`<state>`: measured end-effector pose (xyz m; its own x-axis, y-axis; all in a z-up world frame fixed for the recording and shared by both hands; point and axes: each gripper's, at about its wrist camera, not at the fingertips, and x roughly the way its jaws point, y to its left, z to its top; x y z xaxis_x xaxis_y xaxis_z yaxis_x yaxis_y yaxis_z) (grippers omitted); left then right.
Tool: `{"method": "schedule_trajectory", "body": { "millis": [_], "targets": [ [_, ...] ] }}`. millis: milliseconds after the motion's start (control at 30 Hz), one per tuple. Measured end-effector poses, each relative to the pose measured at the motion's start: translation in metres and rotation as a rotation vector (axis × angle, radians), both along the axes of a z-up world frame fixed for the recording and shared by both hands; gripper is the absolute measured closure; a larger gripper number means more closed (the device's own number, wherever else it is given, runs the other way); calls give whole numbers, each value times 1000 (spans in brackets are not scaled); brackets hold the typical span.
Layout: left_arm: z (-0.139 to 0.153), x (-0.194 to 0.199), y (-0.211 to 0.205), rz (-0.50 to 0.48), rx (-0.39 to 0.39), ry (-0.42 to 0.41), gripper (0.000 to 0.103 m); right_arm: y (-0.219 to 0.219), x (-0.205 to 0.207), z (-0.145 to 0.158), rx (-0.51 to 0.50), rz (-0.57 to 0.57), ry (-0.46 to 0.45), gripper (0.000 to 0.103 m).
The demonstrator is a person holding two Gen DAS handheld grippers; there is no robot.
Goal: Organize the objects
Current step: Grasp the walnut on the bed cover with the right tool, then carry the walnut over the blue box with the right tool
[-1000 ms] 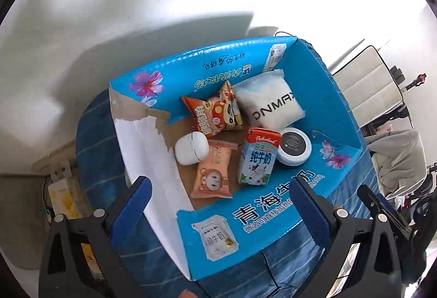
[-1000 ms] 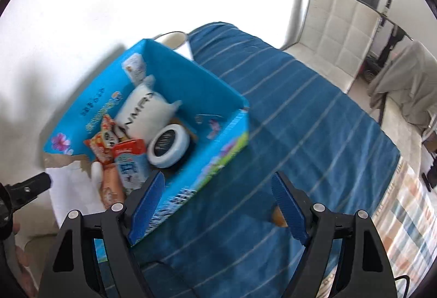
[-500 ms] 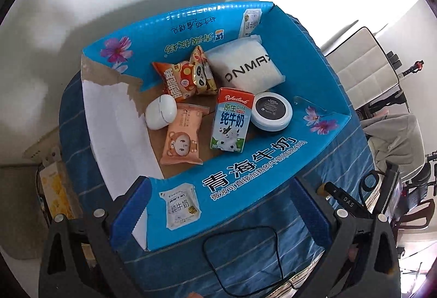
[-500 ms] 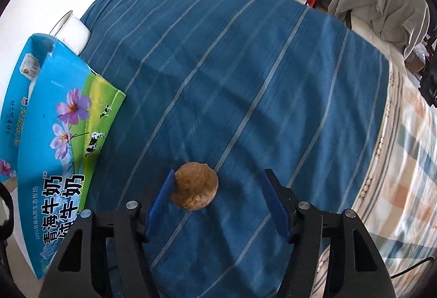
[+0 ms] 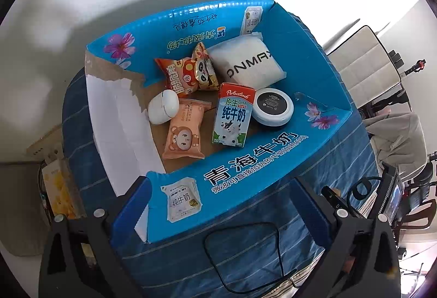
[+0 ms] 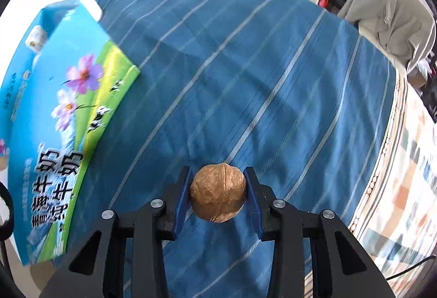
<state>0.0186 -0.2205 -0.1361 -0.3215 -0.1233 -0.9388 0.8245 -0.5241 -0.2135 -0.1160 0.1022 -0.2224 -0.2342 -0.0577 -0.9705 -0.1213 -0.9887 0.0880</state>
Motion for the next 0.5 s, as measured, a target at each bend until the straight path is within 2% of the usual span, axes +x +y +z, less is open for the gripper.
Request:
{"method": "schedule_trajectory", "body": {
  "millis": [133,167,333,367,500],
  "targets": [
    [4,3,3,-13,-4,6,0,-15,18,33,4,89,63,63],
    [6,4,4,-20,-7,6,0,-19,23,42,-3,172,82,63],
    [14,17,7,-45,-24,13,0,-58,50,100,0,341,178,63],
    [16,21,7,-48,-24,14,0,-71,57,115,-2,449,206,63],
    [21,38,6,-47,-23,11,0,-104,77,155,27,601,267,63]
  ]
}}
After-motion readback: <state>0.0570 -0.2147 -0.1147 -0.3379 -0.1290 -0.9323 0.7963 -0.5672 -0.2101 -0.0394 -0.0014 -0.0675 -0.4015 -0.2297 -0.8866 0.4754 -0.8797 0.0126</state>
